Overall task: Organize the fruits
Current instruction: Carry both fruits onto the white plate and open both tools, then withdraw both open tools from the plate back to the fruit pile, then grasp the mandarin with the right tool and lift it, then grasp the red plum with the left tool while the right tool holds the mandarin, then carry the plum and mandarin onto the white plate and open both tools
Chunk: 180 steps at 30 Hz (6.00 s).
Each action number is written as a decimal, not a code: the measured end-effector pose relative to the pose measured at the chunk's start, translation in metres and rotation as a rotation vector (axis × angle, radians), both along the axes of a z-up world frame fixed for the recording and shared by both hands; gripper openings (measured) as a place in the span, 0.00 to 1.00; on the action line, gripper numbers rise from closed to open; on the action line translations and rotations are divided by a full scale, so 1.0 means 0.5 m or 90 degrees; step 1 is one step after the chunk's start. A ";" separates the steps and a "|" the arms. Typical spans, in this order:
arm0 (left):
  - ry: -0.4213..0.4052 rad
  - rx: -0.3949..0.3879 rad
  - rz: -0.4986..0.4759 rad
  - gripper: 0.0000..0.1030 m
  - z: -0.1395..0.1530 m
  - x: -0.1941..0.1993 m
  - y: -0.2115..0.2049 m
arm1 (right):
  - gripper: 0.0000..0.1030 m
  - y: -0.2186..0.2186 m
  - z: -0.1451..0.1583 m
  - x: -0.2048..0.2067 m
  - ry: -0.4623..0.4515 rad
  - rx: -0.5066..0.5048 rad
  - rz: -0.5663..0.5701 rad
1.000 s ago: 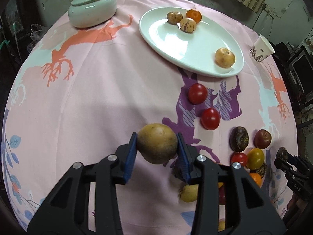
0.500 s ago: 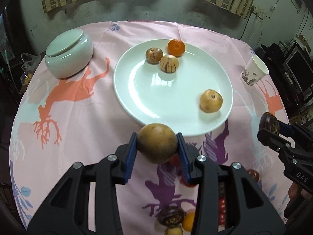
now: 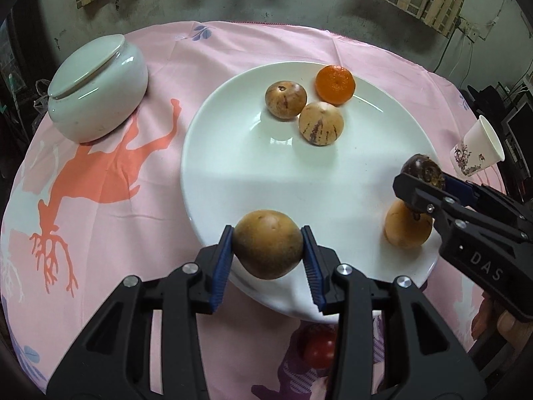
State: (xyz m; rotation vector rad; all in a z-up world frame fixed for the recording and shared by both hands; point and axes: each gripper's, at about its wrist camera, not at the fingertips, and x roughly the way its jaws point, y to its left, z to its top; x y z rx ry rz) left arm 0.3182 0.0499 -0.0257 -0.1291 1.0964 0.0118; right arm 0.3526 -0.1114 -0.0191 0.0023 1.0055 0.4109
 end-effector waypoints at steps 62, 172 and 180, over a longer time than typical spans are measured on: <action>0.126 0.014 -0.035 0.83 -0.010 -0.477 -0.031 | 0.62 -0.108 -0.033 -0.558 0.158 0.003 0.023; 0.031 0.008 -0.036 0.39 0.035 -0.028 -0.016 | 0.44 0.024 0.029 -0.123 0.059 0.023 0.024; 0.007 0.045 0.024 0.67 0.032 -0.023 0.003 | 0.50 0.022 0.000 -0.096 0.075 0.035 -0.010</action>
